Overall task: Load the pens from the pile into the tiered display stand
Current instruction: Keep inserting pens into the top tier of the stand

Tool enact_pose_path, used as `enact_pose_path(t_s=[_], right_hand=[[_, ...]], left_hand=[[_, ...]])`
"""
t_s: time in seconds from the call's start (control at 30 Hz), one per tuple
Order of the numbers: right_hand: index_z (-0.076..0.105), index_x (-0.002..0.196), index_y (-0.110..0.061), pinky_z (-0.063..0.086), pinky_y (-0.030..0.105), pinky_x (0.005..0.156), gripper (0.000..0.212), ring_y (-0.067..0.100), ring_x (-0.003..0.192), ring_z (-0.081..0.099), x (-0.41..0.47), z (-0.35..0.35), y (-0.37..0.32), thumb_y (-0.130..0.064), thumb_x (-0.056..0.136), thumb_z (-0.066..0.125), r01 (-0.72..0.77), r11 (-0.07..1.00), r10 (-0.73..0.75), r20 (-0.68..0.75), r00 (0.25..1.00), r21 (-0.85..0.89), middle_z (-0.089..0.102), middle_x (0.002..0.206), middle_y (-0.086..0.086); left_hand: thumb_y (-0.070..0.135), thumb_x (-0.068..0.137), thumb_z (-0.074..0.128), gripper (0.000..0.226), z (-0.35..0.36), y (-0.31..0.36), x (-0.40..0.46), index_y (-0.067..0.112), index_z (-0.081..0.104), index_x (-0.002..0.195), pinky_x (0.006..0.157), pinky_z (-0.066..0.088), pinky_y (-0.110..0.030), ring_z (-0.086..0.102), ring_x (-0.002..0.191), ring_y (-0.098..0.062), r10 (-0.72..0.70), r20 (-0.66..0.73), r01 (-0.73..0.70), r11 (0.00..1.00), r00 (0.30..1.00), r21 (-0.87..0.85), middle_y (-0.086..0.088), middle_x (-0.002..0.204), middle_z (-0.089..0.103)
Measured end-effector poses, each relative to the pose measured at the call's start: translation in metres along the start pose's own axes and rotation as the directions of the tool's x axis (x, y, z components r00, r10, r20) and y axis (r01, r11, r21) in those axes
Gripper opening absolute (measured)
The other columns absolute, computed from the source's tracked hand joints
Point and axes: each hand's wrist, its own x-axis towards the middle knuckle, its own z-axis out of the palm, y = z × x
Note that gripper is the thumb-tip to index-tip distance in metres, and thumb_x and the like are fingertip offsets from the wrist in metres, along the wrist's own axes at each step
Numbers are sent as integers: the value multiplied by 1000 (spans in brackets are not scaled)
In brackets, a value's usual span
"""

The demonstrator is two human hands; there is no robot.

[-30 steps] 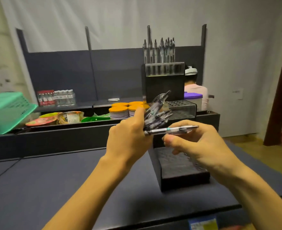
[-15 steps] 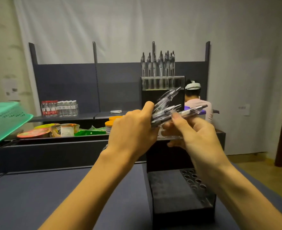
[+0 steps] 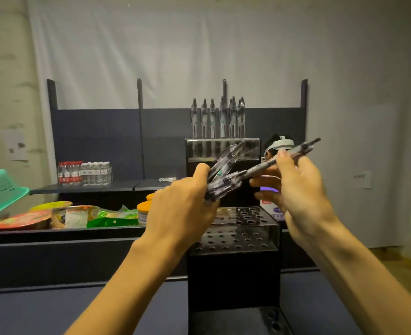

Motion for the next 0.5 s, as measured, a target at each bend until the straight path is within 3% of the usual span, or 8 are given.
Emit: enact_pose_path(t_s=[0.17,0.27,0.33,0.43,0.5], right_hand=[[48,100,-12,56,22,54,18,10,64,69,39,5,-12,-28,102,41,217,972,-221,-44,974,-86,66,69,-6],[48,93,-21,60,30,69,13,13,77,65,59,16,-16,-29,102,44,333,934,-343,-64,937,-131,60,81,-5],[49,97,-21,58,28,74,10,10,80,63,70,23,-17,-29,101,46,403,900,-421,-92,902,-168,58,83,-8],[50,101,-17,51,14,63,10,1,71,61,83,33,-17,-26,101,47,445,876,-466,-85,881,-186,55,81,-13],[50,100,-17,47,8,57,9,1,69,60,91,39,-18,-26,101,47,433,873,-454,-52,889,-224,56,80,-14]], left_hand=[[31,78,73,38,5,-3,12,18,54,109,43,42,-26,59,55,-21,45,-19,-45,999,999,2,1,79,71],[30,74,76,40,5,-8,18,17,54,106,42,45,-31,61,53,-26,79,-43,-76,996,996,55,1,73,70],[31,76,72,39,5,-11,20,18,53,108,45,48,-34,62,56,-28,75,-42,-72,996,996,56,1,75,70],[34,77,69,41,9,-12,19,18,52,111,48,52,-38,64,60,-29,102,4,-102,992,995,75,0,79,71],[34,79,70,41,11,-10,20,18,54,113,49,48,-31,64,62,-26,113,48,-117,990,992,75,1,82,71]])
